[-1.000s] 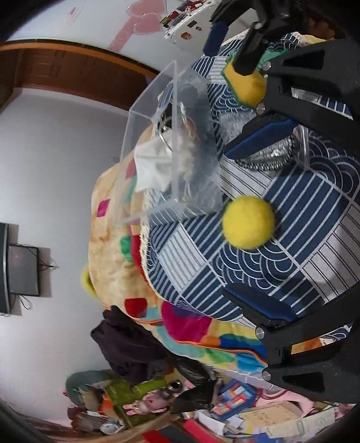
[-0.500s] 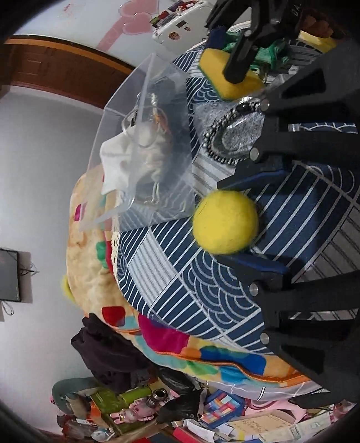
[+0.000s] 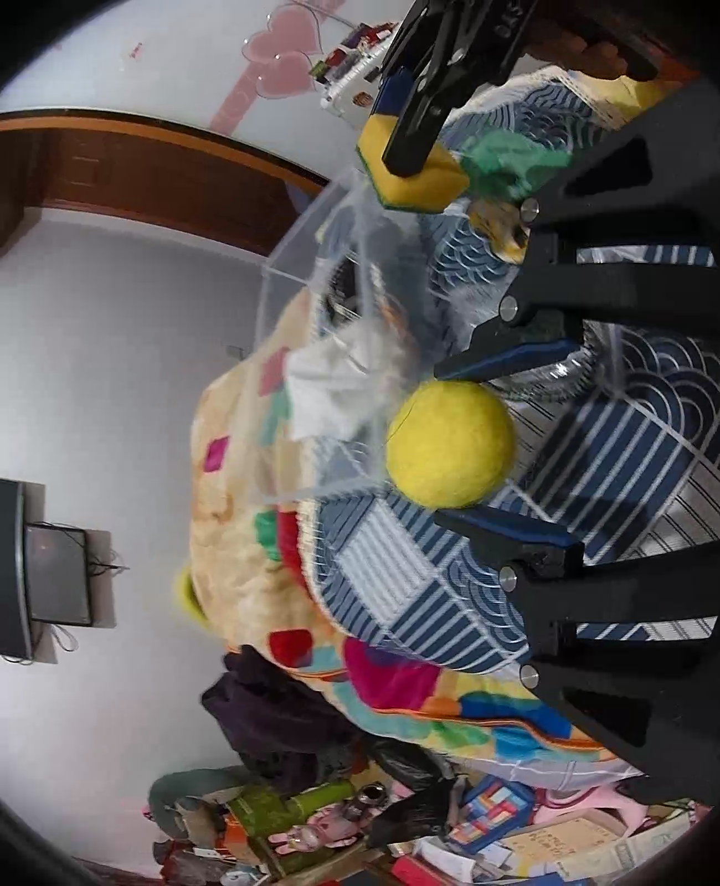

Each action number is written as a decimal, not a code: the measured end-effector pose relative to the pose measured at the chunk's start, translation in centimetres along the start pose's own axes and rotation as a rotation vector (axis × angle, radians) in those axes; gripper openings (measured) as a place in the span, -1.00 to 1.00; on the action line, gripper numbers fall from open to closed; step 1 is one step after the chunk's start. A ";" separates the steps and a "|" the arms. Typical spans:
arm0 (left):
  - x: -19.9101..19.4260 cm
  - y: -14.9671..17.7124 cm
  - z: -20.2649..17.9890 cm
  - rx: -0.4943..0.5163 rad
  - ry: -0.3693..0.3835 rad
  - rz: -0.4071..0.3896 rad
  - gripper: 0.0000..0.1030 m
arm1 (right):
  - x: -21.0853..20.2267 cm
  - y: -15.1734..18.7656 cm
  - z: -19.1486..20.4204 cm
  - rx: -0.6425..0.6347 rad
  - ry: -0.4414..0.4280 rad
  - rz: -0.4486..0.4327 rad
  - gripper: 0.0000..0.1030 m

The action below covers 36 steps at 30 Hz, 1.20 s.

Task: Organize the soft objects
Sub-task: 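Grasp the yellow felt ball with the left gripper while the right grasps the yellow sponge, then release the yellow ball into the box while the right drops the sponge in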

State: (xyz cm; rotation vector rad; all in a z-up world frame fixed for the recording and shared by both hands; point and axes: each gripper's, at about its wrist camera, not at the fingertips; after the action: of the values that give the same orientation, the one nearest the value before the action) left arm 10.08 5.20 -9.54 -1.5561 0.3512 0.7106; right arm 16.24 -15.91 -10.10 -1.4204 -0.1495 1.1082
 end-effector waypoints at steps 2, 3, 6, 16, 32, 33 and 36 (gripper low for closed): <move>-0.6 -0.9 -0.3 0.001 0.008 -0.025 -0.14 | -0.6 -0.7 -0.3 -0.003 0.017 -0.026 0.07; -0.8 -1.4 -0.4 0.001 0.011 -0.038 -0.14 | -0.9 -1.1 -0.5 -0.003 0.022 -0.037 0.07; -1.2 -2.6 -0.8 0.006 0.017 -0.071 -0.14 | -1.5 -2.0 -1.0 0.000 0.042 -0.067 0.07; 0.9 -5.1 -2.3 0.034 0.007 -0.084 -0.14 | -1.0 -4.4 -2.4 0.004 0.097 -0.107 0.07; 6.1 -5.0 -3.6 0.084 -0.021 0.006 -0.14 | 6.0 -5.2 -3.0 -0.019 0.050 0.082 0.07; 6.3 -5.0 -3.6 0.082 -0.017 0.015 -0.14 | 6.5 -5.0 -2.9 -0.024 0.050 0.099 0.07; 6.7 -5.0 -3.5 0.073 -0.012 0.023 -0.14 | 7.2 -4.8 -3.1 -0.016 0.052 0.132 0.10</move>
State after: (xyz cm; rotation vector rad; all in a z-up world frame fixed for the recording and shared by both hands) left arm 18.99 3.66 -9.88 -1.4804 0.3831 0.7172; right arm 24.63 -12.11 -10.58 -1.4888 -0.0274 1.1783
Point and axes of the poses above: each gripper's, at about its wrist camera, not at the fingertips, and x roughly the way its jaws point, z to its left, y to its underside, and after that the axes turned 12 degrees about -y, right-handed
